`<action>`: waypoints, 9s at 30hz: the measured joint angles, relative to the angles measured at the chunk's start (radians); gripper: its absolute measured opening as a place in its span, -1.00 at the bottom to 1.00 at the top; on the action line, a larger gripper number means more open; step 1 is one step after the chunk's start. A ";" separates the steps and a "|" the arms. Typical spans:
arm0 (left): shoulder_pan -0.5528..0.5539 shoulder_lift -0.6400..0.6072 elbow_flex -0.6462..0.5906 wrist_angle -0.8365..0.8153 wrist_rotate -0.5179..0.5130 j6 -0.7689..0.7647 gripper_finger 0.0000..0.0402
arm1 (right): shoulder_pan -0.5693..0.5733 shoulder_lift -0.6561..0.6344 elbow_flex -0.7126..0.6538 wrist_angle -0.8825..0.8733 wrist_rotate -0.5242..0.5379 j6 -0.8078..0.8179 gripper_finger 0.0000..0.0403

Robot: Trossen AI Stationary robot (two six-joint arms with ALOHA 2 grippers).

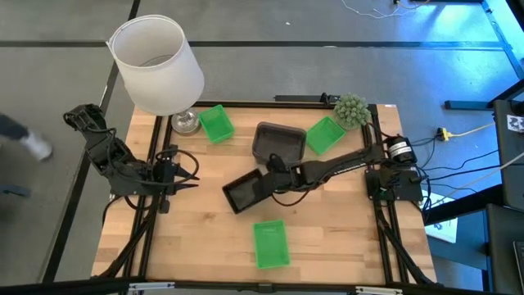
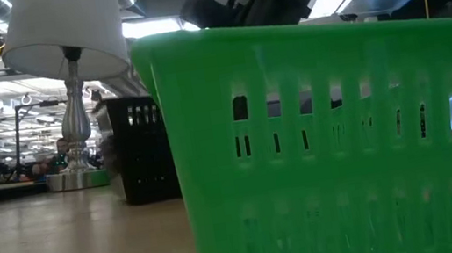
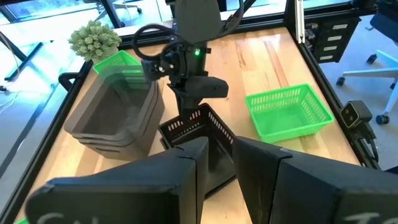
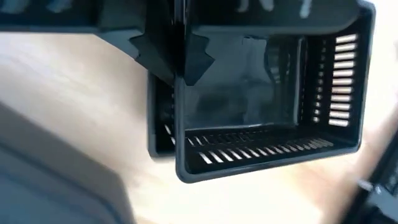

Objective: Stack baskets by color
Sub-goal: Stack the bottom black basket on top of the top black basket, then move the bottom green basket to the top of the table

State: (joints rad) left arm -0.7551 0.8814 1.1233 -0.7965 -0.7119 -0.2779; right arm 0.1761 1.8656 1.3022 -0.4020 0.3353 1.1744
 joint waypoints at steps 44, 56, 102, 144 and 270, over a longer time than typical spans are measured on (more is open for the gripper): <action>0.000 0.000 0.000 0.000 0.000 -0.009 -0.67 | 0.021 -0.111 0.036 0.048 -0.068 -0.432 -0.76; 0.000 0.001 0.000 0.006 0.026 -0.012 -0.67 | 0.133 -0.284 0.036 0.053 -0.072 -0.846 -0.76; 0.000 0.001 0.000 0.004 0.026 -0.105 -0.67 | 0.194 -0.112 -0.014 0.005 -0.424 -1.059 -0.41; 0.000 0.001 0.000 0.005 0.025 -0.108 -0.67 | 0.131 0.019 0.070 0.080 -0.173 -1.250 -0.41; 0.193 0.306 0.000 0.266 -0.407 -0.031 -0.43 | 0.063 0.146 0.745 -0.469 0.646 -1.159 -1.00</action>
State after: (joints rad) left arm -0.5619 1.1878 1.1236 -0.5305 -1.1191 -0.3087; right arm 0.2390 2.0113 2.0468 -0.8711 0.9809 0.0151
